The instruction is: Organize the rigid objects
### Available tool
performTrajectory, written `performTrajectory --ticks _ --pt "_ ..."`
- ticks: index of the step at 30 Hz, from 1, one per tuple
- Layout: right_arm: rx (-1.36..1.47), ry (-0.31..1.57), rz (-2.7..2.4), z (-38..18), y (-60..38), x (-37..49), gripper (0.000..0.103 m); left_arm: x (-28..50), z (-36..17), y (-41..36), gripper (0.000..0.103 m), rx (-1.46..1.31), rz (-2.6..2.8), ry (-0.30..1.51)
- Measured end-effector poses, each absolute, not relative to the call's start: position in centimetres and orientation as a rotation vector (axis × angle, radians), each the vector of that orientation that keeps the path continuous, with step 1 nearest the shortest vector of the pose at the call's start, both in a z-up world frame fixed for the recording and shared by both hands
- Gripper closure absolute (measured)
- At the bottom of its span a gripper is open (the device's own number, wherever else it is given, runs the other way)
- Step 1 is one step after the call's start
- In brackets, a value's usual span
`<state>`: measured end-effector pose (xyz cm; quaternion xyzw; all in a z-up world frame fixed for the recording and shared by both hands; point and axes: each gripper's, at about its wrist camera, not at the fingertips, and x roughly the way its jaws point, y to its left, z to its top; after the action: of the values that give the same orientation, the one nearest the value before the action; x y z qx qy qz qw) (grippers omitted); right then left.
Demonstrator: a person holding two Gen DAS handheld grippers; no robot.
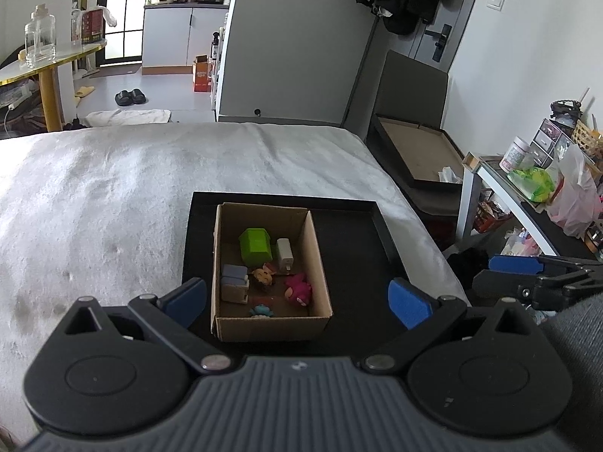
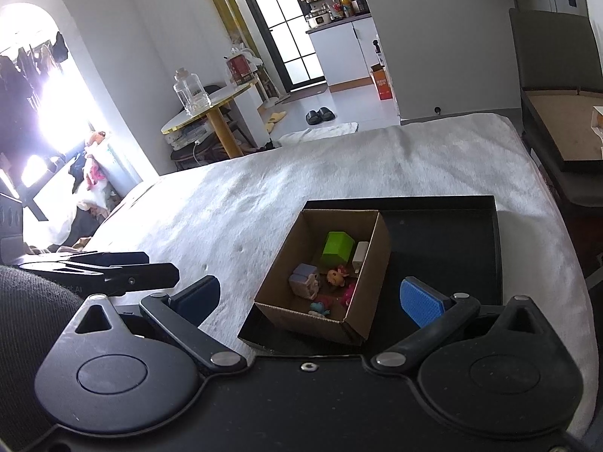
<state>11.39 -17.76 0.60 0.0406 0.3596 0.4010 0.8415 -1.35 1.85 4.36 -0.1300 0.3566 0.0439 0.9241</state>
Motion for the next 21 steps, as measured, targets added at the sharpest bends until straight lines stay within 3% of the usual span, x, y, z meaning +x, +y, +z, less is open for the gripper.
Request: performTrajectory --ticks 21 --pt "0.074 0.796 0.821 0.74 -17.54 10.98 0.0 -0.8 4.04 1.37 0.001 -0.262 0.096 0.757"
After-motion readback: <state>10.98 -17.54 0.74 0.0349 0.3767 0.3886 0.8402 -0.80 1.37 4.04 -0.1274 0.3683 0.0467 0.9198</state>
